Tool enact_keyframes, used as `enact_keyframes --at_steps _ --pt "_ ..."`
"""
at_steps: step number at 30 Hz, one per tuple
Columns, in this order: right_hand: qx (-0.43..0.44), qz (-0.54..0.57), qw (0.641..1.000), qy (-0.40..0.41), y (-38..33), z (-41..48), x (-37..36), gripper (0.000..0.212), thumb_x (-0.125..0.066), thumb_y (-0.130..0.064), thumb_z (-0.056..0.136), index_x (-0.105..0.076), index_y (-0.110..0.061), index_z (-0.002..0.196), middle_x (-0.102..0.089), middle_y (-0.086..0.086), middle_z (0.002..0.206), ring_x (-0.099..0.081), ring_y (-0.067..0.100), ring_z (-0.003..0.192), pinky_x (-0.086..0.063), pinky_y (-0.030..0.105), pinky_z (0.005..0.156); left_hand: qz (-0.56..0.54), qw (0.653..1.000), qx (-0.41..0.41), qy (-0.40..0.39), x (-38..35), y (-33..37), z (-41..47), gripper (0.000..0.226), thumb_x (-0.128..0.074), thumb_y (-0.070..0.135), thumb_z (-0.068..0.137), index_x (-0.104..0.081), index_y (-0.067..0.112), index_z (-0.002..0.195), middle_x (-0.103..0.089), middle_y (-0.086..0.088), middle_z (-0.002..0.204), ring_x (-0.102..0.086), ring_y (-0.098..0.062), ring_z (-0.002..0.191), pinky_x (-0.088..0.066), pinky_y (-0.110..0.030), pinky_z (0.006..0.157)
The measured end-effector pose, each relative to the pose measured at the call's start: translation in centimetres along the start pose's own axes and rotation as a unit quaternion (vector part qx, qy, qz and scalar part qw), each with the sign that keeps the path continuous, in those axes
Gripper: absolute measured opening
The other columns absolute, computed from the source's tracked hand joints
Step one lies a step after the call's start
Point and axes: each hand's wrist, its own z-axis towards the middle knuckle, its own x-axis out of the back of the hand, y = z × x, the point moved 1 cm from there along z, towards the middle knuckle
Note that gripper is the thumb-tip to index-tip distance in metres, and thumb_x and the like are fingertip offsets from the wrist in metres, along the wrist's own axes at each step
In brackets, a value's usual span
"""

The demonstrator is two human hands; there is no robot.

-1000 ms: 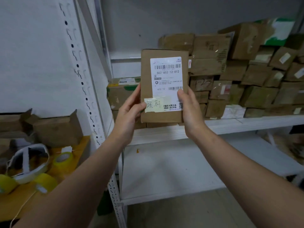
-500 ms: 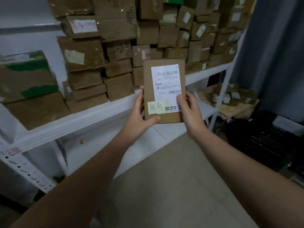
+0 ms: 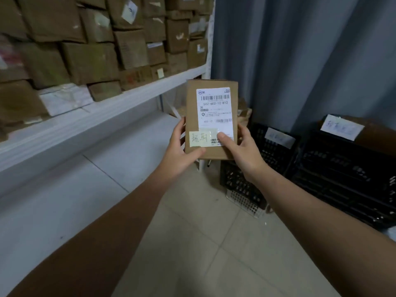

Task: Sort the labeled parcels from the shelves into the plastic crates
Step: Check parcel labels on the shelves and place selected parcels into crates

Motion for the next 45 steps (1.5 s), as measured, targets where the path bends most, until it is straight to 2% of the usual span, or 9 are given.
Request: enact_keyframes --at_steps 7,15,20,24,29,34,37,41,45 --pt "-0.055 0.005 0.997 0.054 5.1 8.2 7.2 0.068 -0.067 -0.029 0.089 -0.032 -0.017 0.146 -0.061 -0.003 0.124 -0.064 0.011 0.107 -0.054 0.031 0.093 0.008 0.998 0.022 -0.057 -7.1 -4.4 10.0 0.077 -0.069 0.005 0.085 -0.027 0.039 0.139 -0.049 0.037 0.115 -0.051 0.016 0.110 -0.049 -0.013 0.081" --pt "-0.079 0.013 0.992 0.101 11.0 22.6 10.8 0.065 -0.066 -0.033 0.089 -0.036 -0.018 0.144 -0.062 -0.002 0.126 -0.065 0.012 0.107 -0.054 0.032 0.092 0.023 0.991 0.030 -0.132 -9.9 -10.7 26.4 0.084 -0.075 0.017 0.082 -0.026 0.040 0.146 -0.050 0.015 0.138 -0.048 0.000 0.125 -0.048 -0.036 0.101" --pt "-0.105 0.018 0.983 0.151 13.4 29.9 13.3 0.061 -0.065 -0.031 0.089 -0.038 -0.017 0.142 -0.062 -0.003 0.123 -0.064 0.010 0.106 -0.055 0.027 0.090 0.052 0.978 0.067 -0.189 -12.2 -14.0 36.0 0.091 -0.077 0.038 0.074 -0.022 0.045 0.147 -0.046 0.017 0.142 -0.044 -0.005 0.130 -0.043 -0.045 0.106" --pt "-0.131 0.026 0.972 0.195 15.9 33.9 16.6 0.060 -0.066 -0.031 0.089 -0.039 -0.019 0.142 -0.063 -0.002 0.124 -0.064 0.010 0.105 -0.056 0.024 0.085 0.061 0.966 0.089 -0.236 -16.0 -16.5 41.6 0.091 -0.076 0.029 0.080 -0.017 0.041 0.149 -0.045 0.025 0.132 -0.042 -0.001 0.129 -0.039 -0.042 0.109" --pt "-0.169 0.029 0.961 0.217 19.9 38.7 22.1 0.061 -0.066 -0.031 0.089 -0.038 -0.020 0.142 -0.062 -0.003 0.124 -0.064 0.008 0.104 -0.055 0.020 0.081 0.072 0.954 0.120 -0.265 -21.6 -20.5 47.3 0.092 -0.076 0.030 0.080 -0.017 0.038 0.150 -0.041 0.015 0.145 -0.038 -0.006 0.134 -0.035 -0.041 0.112" --pt "-0.204 0.042 0.955 0.213 25.0 43.7 27.7 0.069 -0.068 -0.031 0.086 -0.029 -0.023 0.142 -0.058 -0.007 0.124 -0.060 0.007 0.109 -0.054 0.022 0.083 0.060 0.945 0.161 -0.278 -27.7 -25.4 52.1 0.092 -0.075 0.020 0.082 -0.016 0.035 0.150 -0.046 0.021 0.133 -0.043 -0.004 0.129 -0.039 -0.028 0.105" --pt "-0.247 0.082 0.942 0.214 29.0 46.2 30.9 0.070 -0.072 -0.030 0.083 -0.028 -0.025 0.137 -0.059 -0.002 0.124 -0.064 0.012 0.106 -0.055 0.023 0.076 0.063 0.936 0.192 -0.288 -30.9 -28.9 54.4 0.094 -0.076 0.022 0.081 -0.015 0.037 0.150 -0.047 0.018 0.138 -0.045 -0.002 0.127 -0.041 -0.034 0.106" --pt "-0.320 0.091 0.917 0.223 35.8 48.9 33.9 0.065 -0.071 -0.027 0.084 -0.028 -0.025 0.133 -0.060 0.004 0.121 -0.065 0.015 0.098 -0.055 0.022 0.067 0.113 0.927 0.198 -0.298 -34.3 -34.6 56.9 0.083 -0.075 0.020 0.082 -0.020 0.038 0.141 -0.043 0.026 0.131 -0.044 0.023 0.108 -0.040 -0.005 0.089" --pt "-0.355 0.082 0.899 0.241 43.8 50.7 35.7 0.074 -0.074 -0.029 0.082 -0.026 -0.028 0.138 -0.060 0.001 0.120 -0.064 0.020 0.105 -0.057 0.037 0.086 0.180 0.922 0.190 -0.285 -37.6 -42.4 58.2 0.089 -0.074 0.026 0.082 -0.018 0.019 0.151 -0.036 0.008 0.141 -0.035 -0.006 0.131 -0.033 -0.024 0.107"
